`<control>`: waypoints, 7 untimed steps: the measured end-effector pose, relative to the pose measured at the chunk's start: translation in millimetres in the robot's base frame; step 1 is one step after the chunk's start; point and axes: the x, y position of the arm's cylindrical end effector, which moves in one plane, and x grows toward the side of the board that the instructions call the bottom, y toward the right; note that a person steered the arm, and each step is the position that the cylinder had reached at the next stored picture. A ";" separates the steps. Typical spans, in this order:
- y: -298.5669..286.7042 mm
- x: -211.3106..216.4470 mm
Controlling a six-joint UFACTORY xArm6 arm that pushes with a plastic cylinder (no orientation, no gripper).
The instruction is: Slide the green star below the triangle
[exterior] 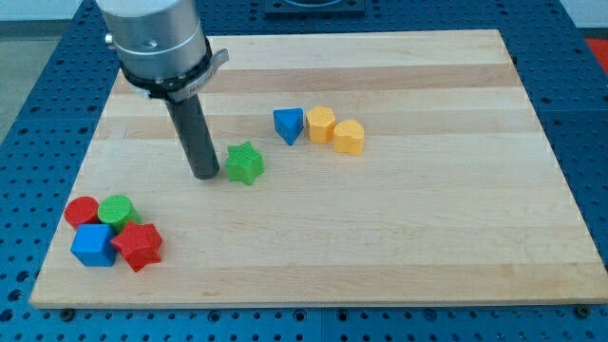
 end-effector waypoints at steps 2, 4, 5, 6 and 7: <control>47.9 3.0; 58.1 -5.2; 58.5 -17.6; 63.6 -18.0; 78.6 1.6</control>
